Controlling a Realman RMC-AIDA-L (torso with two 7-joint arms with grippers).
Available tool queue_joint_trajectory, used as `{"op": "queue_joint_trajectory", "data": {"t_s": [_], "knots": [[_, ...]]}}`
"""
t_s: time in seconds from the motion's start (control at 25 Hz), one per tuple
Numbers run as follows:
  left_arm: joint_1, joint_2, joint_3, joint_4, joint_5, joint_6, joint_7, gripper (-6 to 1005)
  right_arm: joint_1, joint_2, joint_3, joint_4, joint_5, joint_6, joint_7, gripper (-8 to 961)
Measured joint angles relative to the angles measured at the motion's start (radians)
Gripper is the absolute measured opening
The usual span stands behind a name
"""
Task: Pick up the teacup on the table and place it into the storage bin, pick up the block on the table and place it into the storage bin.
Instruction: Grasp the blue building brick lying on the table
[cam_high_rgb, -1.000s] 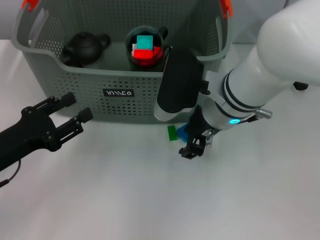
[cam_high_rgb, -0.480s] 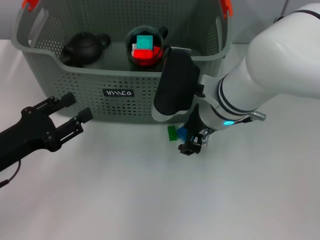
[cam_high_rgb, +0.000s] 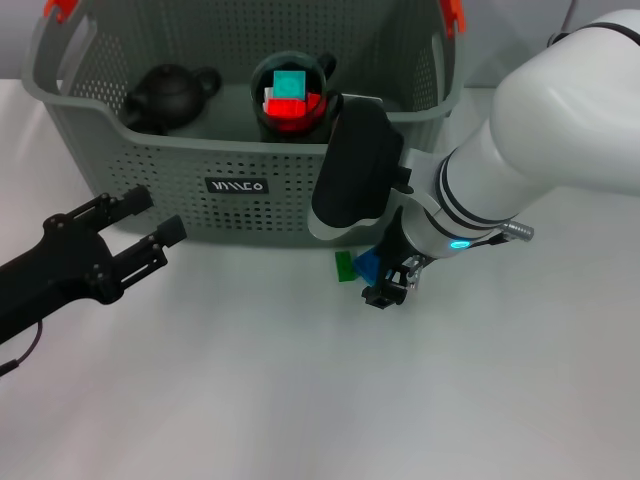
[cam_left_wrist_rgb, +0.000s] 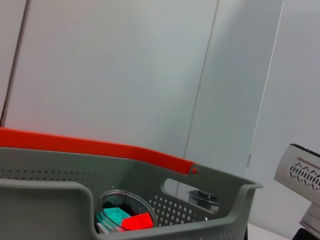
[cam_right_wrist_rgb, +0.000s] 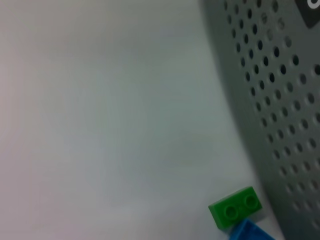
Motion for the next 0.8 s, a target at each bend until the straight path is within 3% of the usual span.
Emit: {"op": "queue_joint_trajectory", "data": {"t_s": [0.8], "knots": [[0.002, 0.0, 0.0, 0.0, 0.0, 0.0, 0.0, 628, 0.017, 0.001, 0.0, 0.043, 0.019, 0.025, 0.022, 588]]}}
